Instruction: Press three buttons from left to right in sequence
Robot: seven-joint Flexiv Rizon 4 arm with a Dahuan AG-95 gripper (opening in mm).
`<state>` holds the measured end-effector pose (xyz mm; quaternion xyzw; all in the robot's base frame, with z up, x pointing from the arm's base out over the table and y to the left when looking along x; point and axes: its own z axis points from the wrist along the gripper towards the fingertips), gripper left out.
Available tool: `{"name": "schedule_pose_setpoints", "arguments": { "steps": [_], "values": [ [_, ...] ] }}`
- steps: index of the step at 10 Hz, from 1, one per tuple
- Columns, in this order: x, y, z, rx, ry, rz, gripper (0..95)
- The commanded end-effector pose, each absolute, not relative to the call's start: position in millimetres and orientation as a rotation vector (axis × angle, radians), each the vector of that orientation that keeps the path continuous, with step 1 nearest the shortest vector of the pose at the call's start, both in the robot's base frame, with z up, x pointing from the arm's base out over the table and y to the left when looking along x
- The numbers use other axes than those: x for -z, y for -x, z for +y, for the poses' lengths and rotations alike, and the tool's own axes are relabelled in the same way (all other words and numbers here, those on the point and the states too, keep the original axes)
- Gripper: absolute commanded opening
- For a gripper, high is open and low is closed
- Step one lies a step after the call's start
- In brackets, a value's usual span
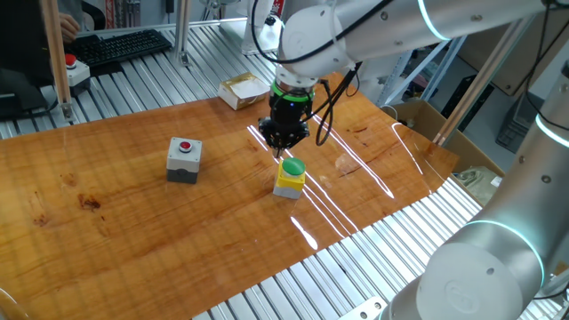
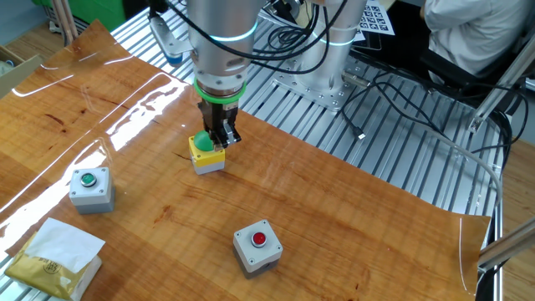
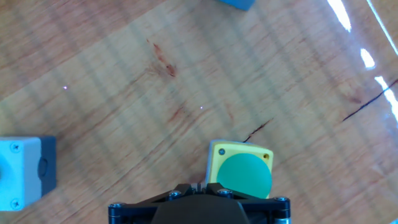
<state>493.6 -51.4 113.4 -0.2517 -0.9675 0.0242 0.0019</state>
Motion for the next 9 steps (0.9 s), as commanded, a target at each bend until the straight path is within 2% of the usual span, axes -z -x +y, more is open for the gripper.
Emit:
{"name": "schedule_pose_setpoints", "arguments": {
  "steps": [1,3,4,6,9],
  "values": [
    [-113.5,-493.5,-52.4,-0.078,0.753,-3.05,0.0],
    [-113.5,-493.5,-52.4,-0.061,0.73,-3.063,0.0],
    [-113.5,-493.5,-52.4,-0.089,0.724,-3.068,0.0],
    [-113.5,-493.5,-52.4,-0.029,0.766,-3.049,0.0],
    [-110.3,-499.6,-44.9,-0.035,0.826,-3.036,0.0]
  ]
}}
